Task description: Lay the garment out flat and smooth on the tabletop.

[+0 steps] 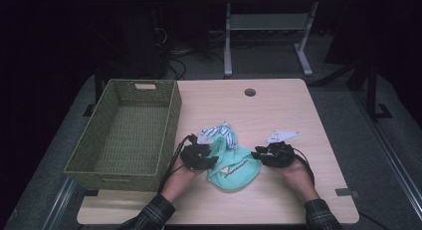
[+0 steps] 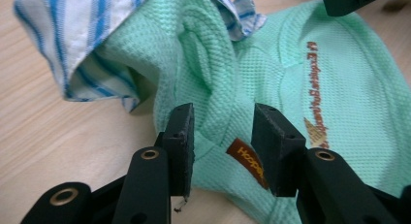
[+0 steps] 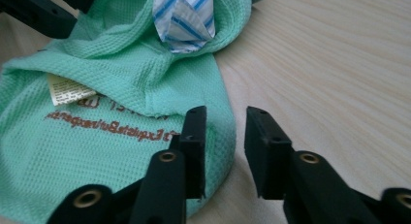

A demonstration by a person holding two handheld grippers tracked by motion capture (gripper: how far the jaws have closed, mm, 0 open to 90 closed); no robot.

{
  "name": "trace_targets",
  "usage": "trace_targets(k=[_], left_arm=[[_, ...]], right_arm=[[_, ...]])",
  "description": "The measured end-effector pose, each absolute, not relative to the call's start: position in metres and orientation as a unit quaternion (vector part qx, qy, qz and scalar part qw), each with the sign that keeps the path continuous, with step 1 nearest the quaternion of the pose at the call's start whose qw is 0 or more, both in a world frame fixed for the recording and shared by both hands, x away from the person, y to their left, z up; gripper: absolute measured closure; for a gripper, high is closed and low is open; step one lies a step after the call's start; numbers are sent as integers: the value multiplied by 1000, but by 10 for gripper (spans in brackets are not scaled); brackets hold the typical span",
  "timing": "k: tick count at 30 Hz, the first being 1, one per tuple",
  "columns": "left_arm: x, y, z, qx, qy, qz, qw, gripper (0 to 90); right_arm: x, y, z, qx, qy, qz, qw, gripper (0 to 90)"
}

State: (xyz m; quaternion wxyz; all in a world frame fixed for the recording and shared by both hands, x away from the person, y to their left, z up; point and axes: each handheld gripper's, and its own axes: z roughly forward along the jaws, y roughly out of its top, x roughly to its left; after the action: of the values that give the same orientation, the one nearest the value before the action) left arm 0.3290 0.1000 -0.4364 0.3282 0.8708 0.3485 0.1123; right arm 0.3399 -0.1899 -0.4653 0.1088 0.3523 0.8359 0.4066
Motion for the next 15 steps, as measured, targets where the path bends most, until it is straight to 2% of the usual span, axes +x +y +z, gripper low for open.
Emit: trace_targets(k=[6,15], left_arm=[[330,102,-434,866,356,120,329,577],[333,105,-431,857,373,151,321,535]], right_arm=[[341,-189,-469,353,841,394,112,855],[339,-191,-469,352,843,391,110,872]])
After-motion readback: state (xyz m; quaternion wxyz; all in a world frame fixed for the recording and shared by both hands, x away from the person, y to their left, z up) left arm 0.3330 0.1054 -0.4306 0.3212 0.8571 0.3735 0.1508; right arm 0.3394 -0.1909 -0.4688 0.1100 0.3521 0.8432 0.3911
